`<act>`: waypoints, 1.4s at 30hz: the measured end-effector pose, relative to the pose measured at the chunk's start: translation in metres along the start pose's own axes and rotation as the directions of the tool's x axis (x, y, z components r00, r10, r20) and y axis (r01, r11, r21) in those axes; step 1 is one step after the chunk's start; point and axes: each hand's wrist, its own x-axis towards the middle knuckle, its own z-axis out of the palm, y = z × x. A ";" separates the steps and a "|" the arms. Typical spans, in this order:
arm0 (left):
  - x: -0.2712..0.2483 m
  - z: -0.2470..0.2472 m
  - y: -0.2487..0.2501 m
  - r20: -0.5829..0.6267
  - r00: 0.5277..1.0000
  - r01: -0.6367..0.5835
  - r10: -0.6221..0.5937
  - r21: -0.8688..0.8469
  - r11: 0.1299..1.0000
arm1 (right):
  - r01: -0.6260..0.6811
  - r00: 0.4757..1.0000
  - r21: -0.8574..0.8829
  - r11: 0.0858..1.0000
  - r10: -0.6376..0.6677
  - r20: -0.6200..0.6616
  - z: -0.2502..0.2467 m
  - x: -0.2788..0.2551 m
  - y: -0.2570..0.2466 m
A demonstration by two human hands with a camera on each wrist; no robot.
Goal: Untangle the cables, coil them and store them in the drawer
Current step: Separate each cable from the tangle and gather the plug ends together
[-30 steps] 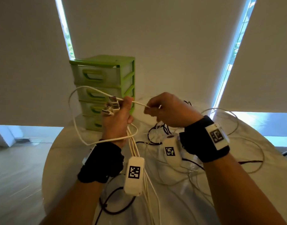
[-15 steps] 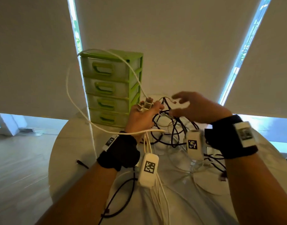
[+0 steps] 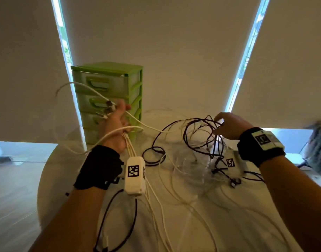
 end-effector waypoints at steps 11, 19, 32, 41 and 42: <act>-0.043 0.035 -0.007 0.369 0.929 -0.002 0.008 -0.016 1.000 | 0.546 0.769 0.321 0.773 -0.615 0.173 0.006 -0.088 -0.100; -0.070 0.059 -0.006 0.627 0.774 -0.137 -0.092 0.307 0.942 | 0.486 0.862 0.546 0.683 -0.478 -0.169 -0.035 -0.082 -0.044; -0.061 0.058 -0.017 0.659 0.722 -0.667 -0.211 0.744 0.039 | 0.092 0.996 0.618 0.781 -0.071 -0.058 -0.078 -0.128 0.125; -0.142 0.116 -0.027 0.723 0.280 -0.957 -0.632 0.260 -0.127 | 0.466 0.852 0.406 0.786 -0.522 0.033 -0.062 -0.179 0.034; -0.146 0.121 -0.029 0.718 0.234 -0.972 -0.656 0.195 -0.133 | 0.592 0.783 0.316 0.742 -0.622 -0.008 -0.057 -0.183 0.016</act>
